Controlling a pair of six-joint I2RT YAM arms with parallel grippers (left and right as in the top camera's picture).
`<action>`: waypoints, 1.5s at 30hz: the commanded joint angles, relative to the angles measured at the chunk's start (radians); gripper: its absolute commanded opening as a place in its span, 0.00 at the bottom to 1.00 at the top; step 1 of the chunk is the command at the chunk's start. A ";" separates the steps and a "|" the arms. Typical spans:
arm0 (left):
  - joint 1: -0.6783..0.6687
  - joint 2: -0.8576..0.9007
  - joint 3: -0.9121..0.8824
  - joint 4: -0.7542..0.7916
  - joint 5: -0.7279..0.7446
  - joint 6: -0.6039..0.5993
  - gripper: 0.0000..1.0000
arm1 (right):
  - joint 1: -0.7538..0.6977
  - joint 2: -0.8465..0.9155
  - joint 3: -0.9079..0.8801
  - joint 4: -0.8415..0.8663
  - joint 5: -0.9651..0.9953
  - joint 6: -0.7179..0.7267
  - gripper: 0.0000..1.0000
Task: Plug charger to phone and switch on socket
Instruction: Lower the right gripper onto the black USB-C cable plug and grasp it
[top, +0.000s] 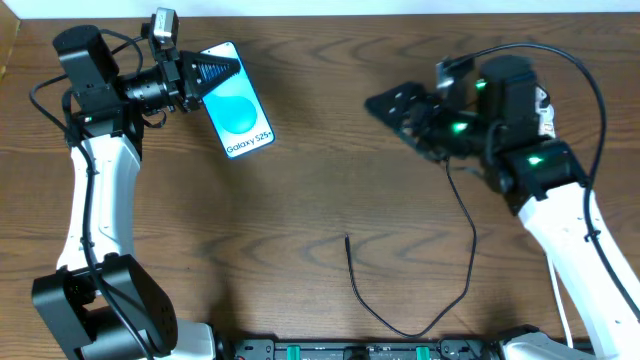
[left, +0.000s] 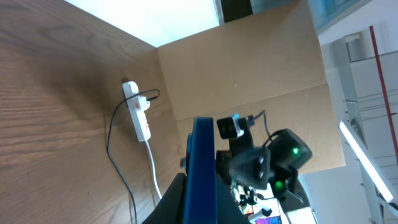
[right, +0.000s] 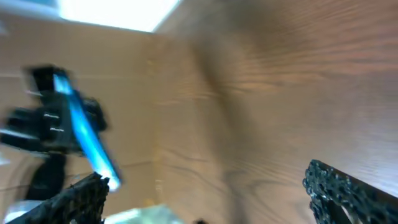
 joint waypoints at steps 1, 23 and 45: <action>0.002 -0.009 0.012 0.004 0.030 0.019 0.07 | 0.113 0.004 0.016 -0.113 0.284 -0.104 0.99; 0.002 -0.009 0.012 0.003 0.031 0.026 0.07 | 0.503 0.444 0.016 -0.452 0.416 -0.135 0.99; 0.000 -0.009 0.011 0.003 0.031 0.026 0.07 | 0.573 0.484 -0.068 -0.375 0.505 -0.082 0.99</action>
